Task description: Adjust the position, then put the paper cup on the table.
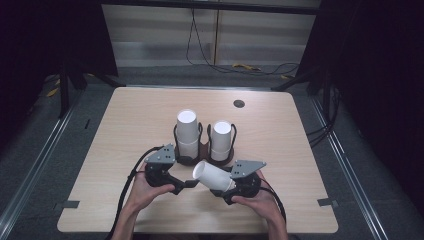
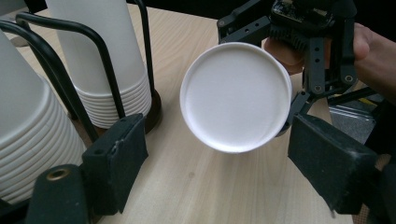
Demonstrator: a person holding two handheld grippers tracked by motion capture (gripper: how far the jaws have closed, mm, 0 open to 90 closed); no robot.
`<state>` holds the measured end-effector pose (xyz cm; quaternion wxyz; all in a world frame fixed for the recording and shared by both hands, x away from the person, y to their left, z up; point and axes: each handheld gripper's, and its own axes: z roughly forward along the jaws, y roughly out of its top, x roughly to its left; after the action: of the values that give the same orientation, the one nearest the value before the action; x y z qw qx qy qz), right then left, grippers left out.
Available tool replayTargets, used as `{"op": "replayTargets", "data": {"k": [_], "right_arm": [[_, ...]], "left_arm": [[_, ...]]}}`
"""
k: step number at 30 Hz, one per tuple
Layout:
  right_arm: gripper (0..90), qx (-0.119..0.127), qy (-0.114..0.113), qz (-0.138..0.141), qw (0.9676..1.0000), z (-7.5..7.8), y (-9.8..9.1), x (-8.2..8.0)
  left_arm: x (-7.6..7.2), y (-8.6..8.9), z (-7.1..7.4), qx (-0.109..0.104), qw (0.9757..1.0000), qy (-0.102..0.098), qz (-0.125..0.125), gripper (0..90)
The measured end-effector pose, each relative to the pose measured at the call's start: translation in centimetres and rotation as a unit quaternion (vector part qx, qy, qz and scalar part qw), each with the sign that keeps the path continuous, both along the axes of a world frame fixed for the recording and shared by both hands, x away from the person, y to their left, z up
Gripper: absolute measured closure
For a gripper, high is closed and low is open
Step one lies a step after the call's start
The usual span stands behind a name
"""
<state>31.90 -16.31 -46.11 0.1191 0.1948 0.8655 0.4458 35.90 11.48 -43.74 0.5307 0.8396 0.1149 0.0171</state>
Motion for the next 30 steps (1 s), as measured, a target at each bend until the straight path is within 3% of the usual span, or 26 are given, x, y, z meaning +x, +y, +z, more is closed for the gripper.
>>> {"op": "replayTargets", "data": {"k": [6, 9, 13, 18, 24, 30], "right_arm": [[24.1, -0.022, -0.001, 0.008, 0.9997, 0.3, 0.3, 0.1], [24.9, -0.026, 0.003, 0.013, 0.9996, 0.5, 0.4, 0.2], [25.4, -0.041, 0.006, 0.023, 0.9989, 0.7, 0.7, 0.5], [25.8, -0.053, 0.009, 0.030, 0.9981, 0.7, 1.0, 0.8], [24.8, -0.065, 0.008, 0.034, 0.9973, 0.9, 1.4, 0.8], [24.0, -0.078, 0.010, 0.041, 0.9960, 1.3, 1.6, 1.1]], "left_arm": [[0.0, 0.0, 0.0, 0.011, 0.9999, -0.004, -0.007, 19.4], [0.1, -0.2, -0.2, 0.008, 0.9999, 0.004, -0.010, 19.4], [0.3, -0.3, -0.3, 0.023, 0.9996, 0.002, -0.013, 18.7], [0.3, 0.0, -0.1, 0.021, 0.9997, 0.001, -0.016, 18.7], [0.1, -0.1, -0.2, 0.048, 0.9985, -0.005, -0.025, 18.6], [-0.1, -0.4, -0.2, 0.057, 0.9978, -0.003, -0.033, 18.6]]}}
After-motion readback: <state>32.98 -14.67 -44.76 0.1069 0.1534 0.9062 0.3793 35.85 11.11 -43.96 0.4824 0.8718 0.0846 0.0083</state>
